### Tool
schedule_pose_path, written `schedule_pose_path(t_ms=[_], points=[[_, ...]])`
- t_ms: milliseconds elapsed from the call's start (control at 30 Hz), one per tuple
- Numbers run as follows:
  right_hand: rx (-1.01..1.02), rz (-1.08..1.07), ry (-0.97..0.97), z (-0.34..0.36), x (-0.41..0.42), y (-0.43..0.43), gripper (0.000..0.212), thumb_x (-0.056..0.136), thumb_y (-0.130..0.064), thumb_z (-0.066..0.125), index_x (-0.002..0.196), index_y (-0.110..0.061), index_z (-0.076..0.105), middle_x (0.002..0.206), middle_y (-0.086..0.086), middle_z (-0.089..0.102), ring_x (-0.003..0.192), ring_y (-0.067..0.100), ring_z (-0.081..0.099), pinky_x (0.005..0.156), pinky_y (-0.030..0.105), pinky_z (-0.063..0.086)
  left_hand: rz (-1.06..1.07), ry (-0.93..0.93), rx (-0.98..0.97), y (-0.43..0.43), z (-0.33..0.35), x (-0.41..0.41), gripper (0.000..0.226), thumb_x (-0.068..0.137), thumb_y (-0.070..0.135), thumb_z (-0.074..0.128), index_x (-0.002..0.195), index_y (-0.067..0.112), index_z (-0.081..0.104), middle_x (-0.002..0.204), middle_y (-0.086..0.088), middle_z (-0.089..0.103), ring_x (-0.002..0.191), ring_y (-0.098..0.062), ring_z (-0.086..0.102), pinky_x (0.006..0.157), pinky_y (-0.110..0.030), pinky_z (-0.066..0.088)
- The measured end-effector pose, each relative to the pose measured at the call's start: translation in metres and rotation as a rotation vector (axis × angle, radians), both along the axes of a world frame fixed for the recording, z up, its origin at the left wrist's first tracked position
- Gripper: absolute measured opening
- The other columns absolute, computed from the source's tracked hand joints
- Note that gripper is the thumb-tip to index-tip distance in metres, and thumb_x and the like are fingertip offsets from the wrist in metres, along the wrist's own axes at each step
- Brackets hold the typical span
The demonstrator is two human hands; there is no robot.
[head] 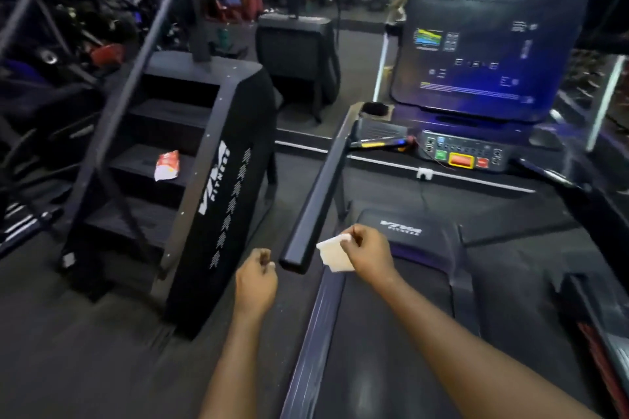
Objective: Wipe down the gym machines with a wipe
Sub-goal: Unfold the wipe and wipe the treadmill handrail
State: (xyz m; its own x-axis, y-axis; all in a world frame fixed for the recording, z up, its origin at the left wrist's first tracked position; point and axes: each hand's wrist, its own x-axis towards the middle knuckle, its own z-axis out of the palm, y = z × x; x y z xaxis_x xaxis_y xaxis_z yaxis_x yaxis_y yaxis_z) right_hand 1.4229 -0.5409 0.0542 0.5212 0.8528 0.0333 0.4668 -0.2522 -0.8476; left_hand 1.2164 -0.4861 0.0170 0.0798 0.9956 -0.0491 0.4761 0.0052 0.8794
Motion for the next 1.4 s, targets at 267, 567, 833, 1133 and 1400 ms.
schedule_pose_path(t_ms=[267,567,833,1133,1400], points=[[0.067,0.489,-0.349,-0.018,-0.009,0.069,0.014,0.091,-0.023,0.042,0.098,-0.019,0.054,0.087,0.009,0.068,0.08,0.035,0.064,0.068,0.045,0.05,0.101,0.018,-0.026,0.008,-0.02,0.017,0.033,0.098,-0.003,0.053,0.129,0.005,0.062,0.12,-0.004,0.067,0.109,-0.013,0.061,0.095,-0.018,0.04],[0.294,1.03,-0.719,-0.073,0.021,0.093,0.045,0.091,-0.021,0.057,0.135,-0.018,0.061,0.143,0.001,0.059,0.136,0.021,0.048,0.109,0.041,0.041,0.377,0.025,-0.059,-0.007,-0.029,0.058,0.026,0.099,0.001,0.054,0.119,0.011,0.066,0.107,0.002,0.069,0.1,-0.006,0.063,0.077,0.004,0.037],[0.433,1.097,-0.757,-0.088,0.035,0.084,0.049,0.093,-0.025,0.047,0.137,-0.01,0.058,0.147,0.009,0.055,0.141,0.024,0.047,0.119,0.04,0.024,0.469,0.053,-0.068,-0.014,-0.031,0.066,0.029,0.097,-0.003,0.053,0.108,0.019,0.068,0.101,0.007,0.072,0.1,-0.002,0.066,0.081,-0.003,0.044],[0.315,0.961,-0.713,-0.09,0.042,0.102,0.054,0.102,-0.026,0.036,0.154,-0.012,0.039,0.161,0.006,0.036,0.152,0.022,0.028,0.123,0.041,0.022,0.354,0.126,-0.033,-0.002,-0.031,0.053,0.025,0.099,0.0,0.052,0.108,0.016,0.07,0.101,0.006,0.072,0.096,0.002,0.064,0.075,0.0,0.039],[0.347,1.049,-0.651,-0.093,0.04,0.094,0.052,0.101,-0.021,0.039,0.152,-0.009,0.043,0.157,0.009,0.042,0.148,0.023,0.035,0.123,0.043,0.025,0.27,0.141,0.017,0.007,-0.028,0.049,0.023,0.101,0.003,0.05,0.108,0.013,0.07,0.099,0.002,0.071,0.085,0.008,0.061,0.071,-0.001,0.038]])
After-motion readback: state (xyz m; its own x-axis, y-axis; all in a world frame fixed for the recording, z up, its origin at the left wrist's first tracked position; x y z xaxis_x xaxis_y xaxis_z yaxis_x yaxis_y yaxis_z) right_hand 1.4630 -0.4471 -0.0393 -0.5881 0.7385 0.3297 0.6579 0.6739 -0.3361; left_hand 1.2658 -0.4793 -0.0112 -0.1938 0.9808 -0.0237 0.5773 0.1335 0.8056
